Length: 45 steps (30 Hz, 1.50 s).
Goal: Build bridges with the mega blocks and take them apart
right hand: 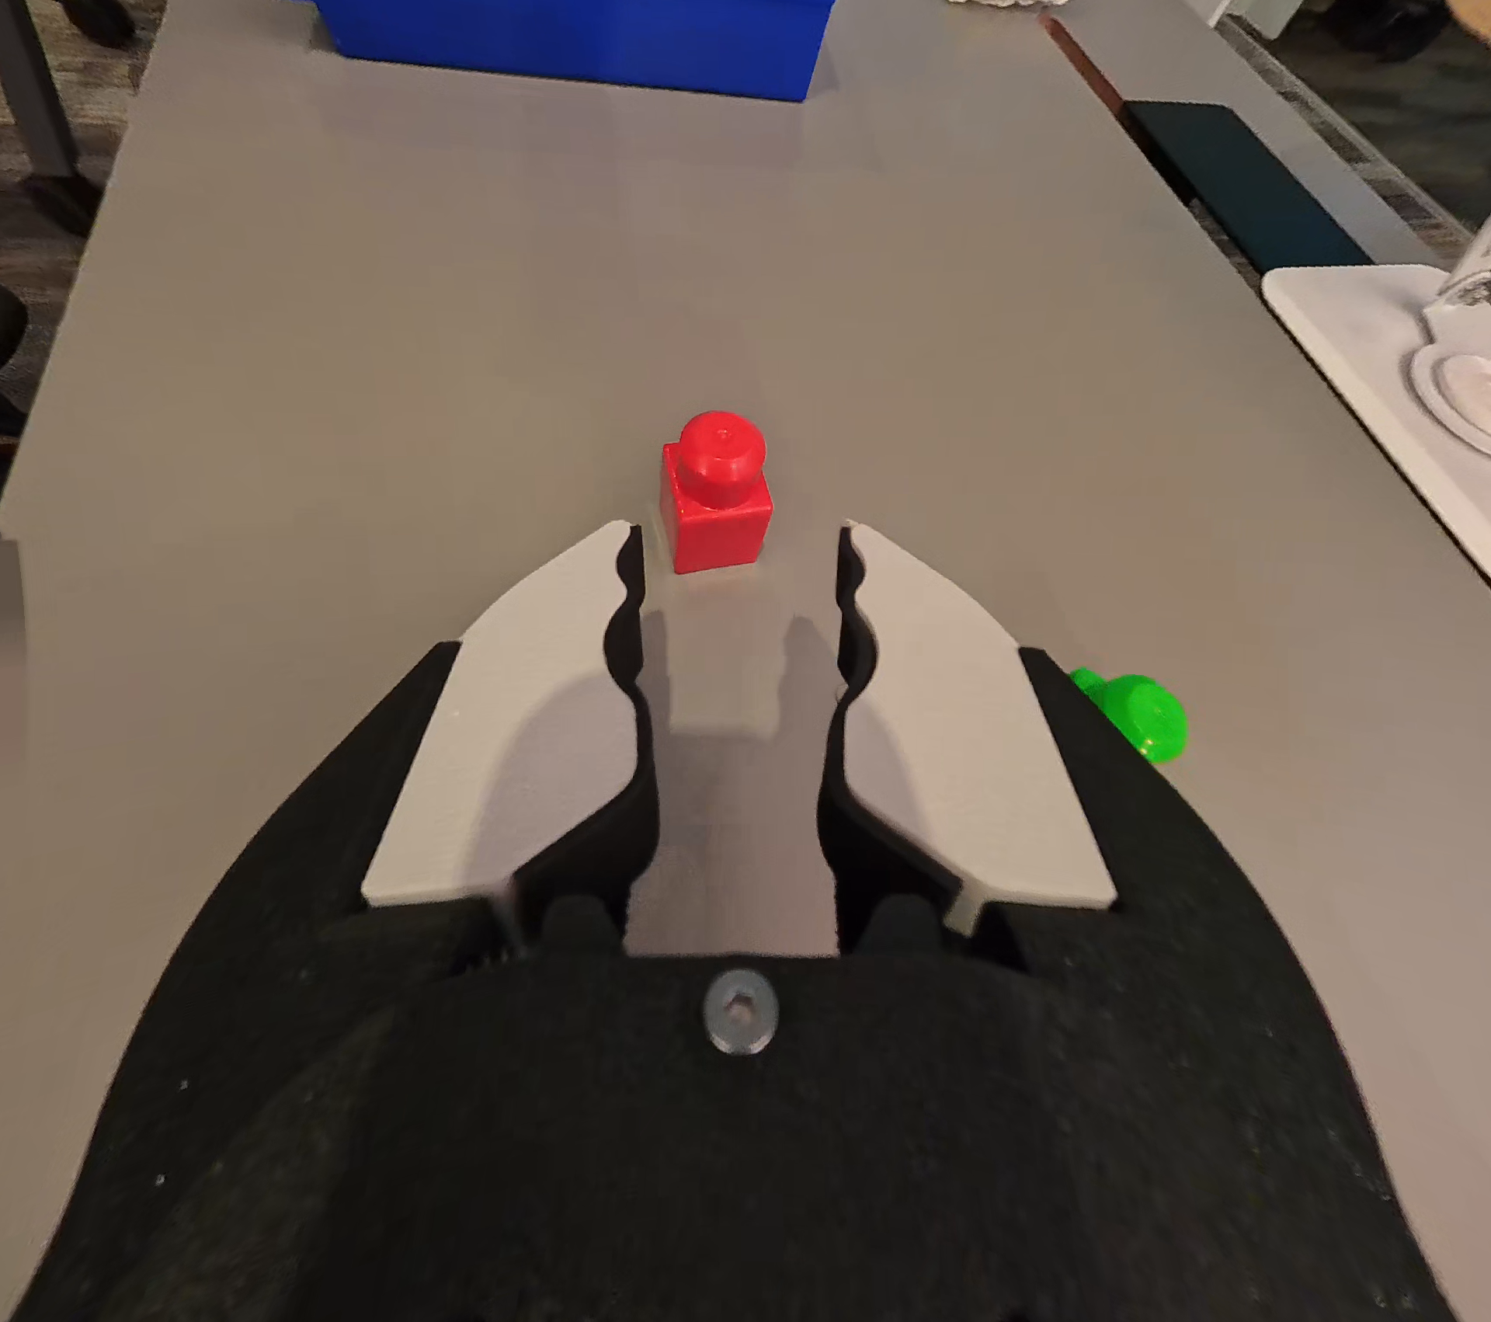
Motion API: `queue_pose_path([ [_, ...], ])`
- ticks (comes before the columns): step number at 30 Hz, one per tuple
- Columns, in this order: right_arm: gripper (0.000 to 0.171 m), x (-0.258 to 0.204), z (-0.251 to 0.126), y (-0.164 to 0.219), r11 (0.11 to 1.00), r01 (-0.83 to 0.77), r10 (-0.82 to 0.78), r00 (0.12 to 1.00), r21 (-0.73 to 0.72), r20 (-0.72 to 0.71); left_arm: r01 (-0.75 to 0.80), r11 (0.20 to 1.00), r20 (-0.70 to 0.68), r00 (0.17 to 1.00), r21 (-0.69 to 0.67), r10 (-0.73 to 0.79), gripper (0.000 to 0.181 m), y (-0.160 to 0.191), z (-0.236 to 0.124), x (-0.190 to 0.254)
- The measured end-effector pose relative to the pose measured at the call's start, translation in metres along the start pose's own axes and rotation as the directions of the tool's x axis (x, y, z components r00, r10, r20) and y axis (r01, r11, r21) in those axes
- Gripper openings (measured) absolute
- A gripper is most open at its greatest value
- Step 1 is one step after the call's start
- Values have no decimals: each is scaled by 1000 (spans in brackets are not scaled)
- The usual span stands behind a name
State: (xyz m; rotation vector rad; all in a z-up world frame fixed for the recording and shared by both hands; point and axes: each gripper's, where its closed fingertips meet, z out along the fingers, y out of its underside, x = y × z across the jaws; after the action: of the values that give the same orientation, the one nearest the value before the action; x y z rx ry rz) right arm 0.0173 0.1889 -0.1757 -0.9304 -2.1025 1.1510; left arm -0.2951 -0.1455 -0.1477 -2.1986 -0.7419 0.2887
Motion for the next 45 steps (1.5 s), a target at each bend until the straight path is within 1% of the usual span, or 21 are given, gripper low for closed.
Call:
queue_pose_path([
  [2, 44, 0, -7, -4, 1000, -14, 14, 1000, 10, -12, -13, 999, 95, 995, -44, 17, 38, 11, 22, -9],
  [4, 44, 0, -12, -9, 999, -23, 24, 999, 25, -21, -34, 996, 206, 977, -77, 49, 36, 15, 39, -21],
  [7, 43, -3, -18, -15, 999, -20, 21, 1000, 33, -22, -56, 991, 283, 955, -123, 89, 32, 15, 59, -30],
  [13, 42, -7, -27, -21, 999, 4, -3, 1000, 49, -19, -37, 985, 349, 932, -167, 94, 33, 14, 80, -38],
  [16, 42, -9, -29, -21, 998, 21, -20, 1000, 54, -14, 24, 981, 350, 936, -193, 46, 33, 24, 88, -39],
  [19, 42, -11, -31, -22, 997, 28, -28, 1000, 74, -3, 39, 978, 384, 922, -207, 45, 35, 32, 93, -47],
  [22, 41, -10, -33, -21, 996, 30, -31, 1000, 90, 4, 63, 982, 374, 927, -178, 8, 36, 31, 98, -49],
  [27, 40, -9, -33, -12, 996, 17, -18, 1000, 91, 19, 8, 983, 356, 932, -185, 60, 31, 33, 101, -49],
  [32, 40, -8, -35, -10, 995, 13, -15, 1000, 97, 23, -22, 982, 342, 936, -187, 86, 31, 34, 96, -47],
  [36, 39, -9, -35, -12, 995, 18, -20, 999, 96, 29, -68, 974, 313, 940, -217, 135, 31, 39, 81, -43],
  [41, 39, -13, -30, -13, 996, 26, -31, 998, 87, 49, -188, 958, 311, 917, -218, 251, 31, 35, 48, -37],
  [45, 39, -18, -21, -18, 996, 45, -51, 996, 76, 74, -314, 929, 298, 884, -195, 361, 31, 16, 11, -23],
])
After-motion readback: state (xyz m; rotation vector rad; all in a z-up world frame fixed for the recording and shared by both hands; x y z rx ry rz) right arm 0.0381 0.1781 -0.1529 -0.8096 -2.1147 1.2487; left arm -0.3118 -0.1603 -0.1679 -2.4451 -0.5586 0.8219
